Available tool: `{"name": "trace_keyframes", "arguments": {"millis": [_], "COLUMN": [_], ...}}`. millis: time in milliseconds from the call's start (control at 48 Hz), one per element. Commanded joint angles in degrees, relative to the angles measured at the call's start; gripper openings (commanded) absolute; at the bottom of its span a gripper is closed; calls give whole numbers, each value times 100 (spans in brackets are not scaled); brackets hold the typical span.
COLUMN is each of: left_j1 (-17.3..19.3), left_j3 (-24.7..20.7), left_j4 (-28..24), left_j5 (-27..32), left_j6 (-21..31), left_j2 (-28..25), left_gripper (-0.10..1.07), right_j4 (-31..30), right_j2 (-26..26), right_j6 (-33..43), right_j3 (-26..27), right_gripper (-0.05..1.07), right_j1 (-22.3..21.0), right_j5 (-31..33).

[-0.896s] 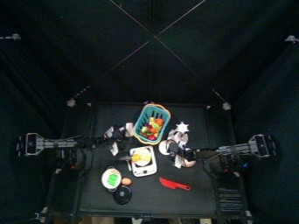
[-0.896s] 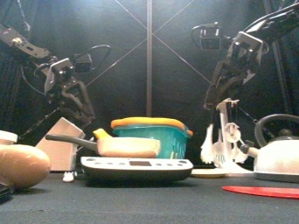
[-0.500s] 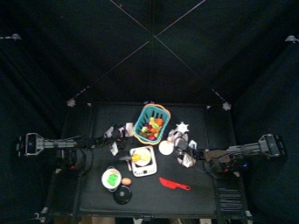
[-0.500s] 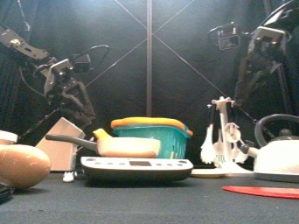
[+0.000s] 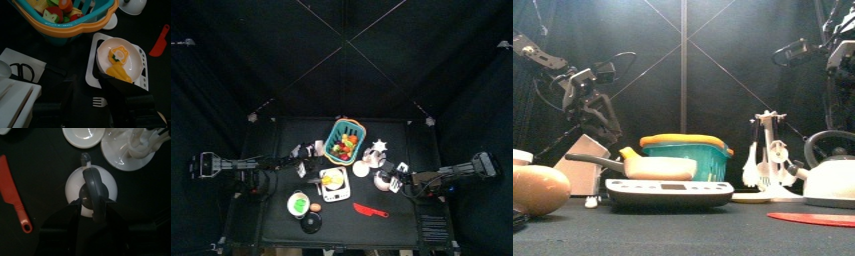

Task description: Grab kettle

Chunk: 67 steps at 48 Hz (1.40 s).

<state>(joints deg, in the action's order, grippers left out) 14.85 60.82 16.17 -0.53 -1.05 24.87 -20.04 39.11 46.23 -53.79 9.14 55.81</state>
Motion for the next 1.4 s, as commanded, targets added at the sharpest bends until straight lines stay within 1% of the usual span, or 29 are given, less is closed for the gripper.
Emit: {"name": "trace_keyframes", "arguments": {"millis": [0, 250, 500, 625, 750, 854, 1062, 1375], "left_j1": [-9, -9, 9, 9, 0, 0, 0, 0], "left_j3": [-53, -44, -35, -35, -9, 9, 9, 9], "left_j4": [26, 26, 26, 26, 35, 26, 26, 26], "left_j5": [-53, -53, -53, -53, -53, -53, -53, -53], "left_j6": [0, 0, 0, 0, 0, 9, 9, 0], "left_j2": [18, 26, 18, 18, 18, 18, 18, 18], "left_gripper": [79, 79, 79, 79, 79, 79, 79, 79], "right_j4": [26, -62, -141, -158, -158, -167, -290, -360], "right_j2": [-62, -246, -272, -272, -264, -246, -193, -193], "right_j6": [44, 44, 53, 53, 53, 44, 26, 44], "right_j3": [-35, -202, -272, -237, -202, -114, 88, 114], "right_gripper": [75, 75, 73, 66, 56, 53, 52, 52], "right_j1": [18, -26, -44, -53, -53, -53, -44, -44], "right_j5": [-35, -105, -483, -536, -536, -536, -536, -712]}}
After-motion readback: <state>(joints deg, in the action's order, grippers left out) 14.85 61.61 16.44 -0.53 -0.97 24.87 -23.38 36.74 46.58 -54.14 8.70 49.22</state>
